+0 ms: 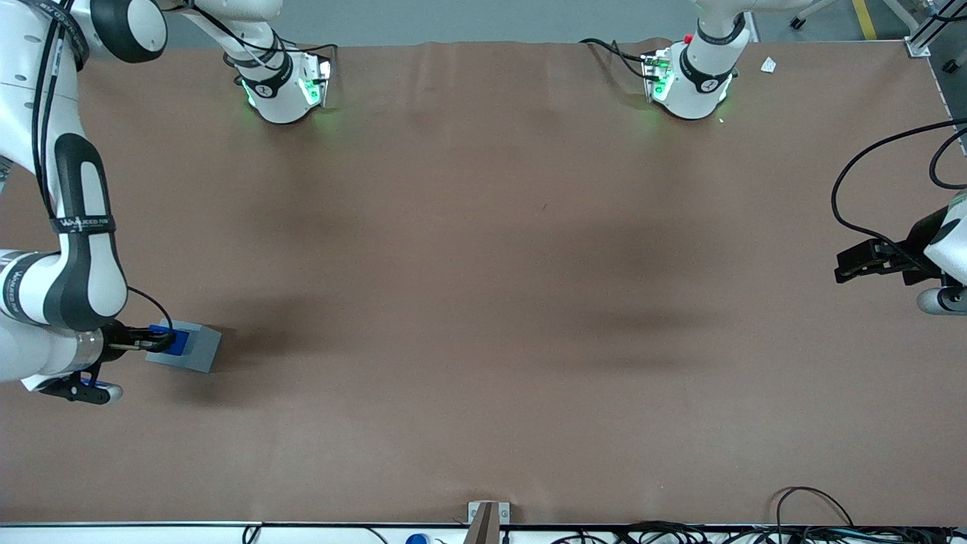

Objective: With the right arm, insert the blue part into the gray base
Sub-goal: 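Lower the blue block into the gray base's opening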

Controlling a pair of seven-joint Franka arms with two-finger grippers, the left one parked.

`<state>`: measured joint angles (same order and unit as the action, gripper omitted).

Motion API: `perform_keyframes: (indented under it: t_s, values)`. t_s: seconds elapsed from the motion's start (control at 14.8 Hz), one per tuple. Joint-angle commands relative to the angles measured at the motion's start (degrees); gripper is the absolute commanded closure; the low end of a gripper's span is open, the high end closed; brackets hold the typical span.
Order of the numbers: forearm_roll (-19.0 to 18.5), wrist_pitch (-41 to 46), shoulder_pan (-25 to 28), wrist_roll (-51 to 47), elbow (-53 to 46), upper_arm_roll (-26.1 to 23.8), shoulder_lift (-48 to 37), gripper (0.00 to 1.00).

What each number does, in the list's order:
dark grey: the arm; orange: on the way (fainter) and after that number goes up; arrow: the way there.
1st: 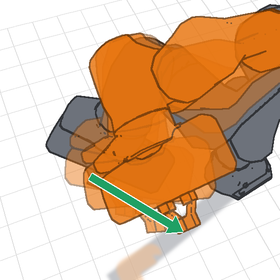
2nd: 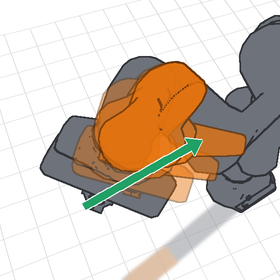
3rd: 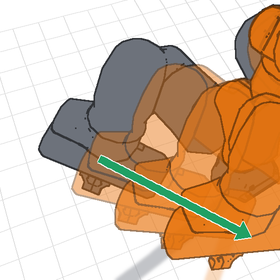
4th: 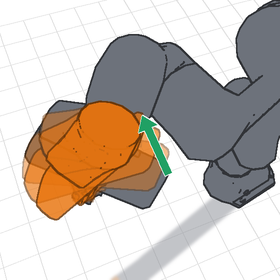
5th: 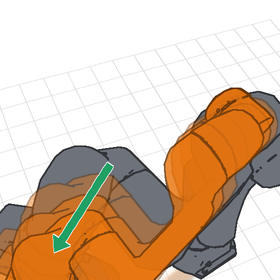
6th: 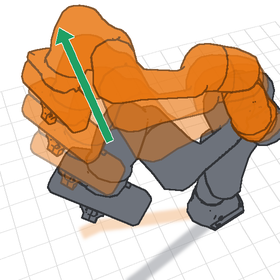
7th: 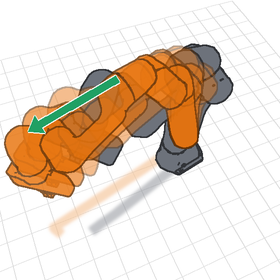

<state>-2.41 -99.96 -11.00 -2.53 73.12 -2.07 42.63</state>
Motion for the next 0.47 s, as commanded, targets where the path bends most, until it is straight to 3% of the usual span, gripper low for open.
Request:
perform_keyframes:
  t_s: [0.0, 0.07, 0.13, 0.4]
  values:
    - [0.83, -0.14, -0.78, 1.04, -1.05, -0.57, 0.61, 0.69]
    - [0.83, -0.14, -0.78, 0.87, -0.97, -0.57, 0.61, 0.24]
    - [0.83, -0.14, -0.78, 0.60, -0.79, -0.57, 0.61, 0.01]
    - [0.65, 0.29, -0.34, 0.95, -0.79, -0.48, 0.00, 0.00]
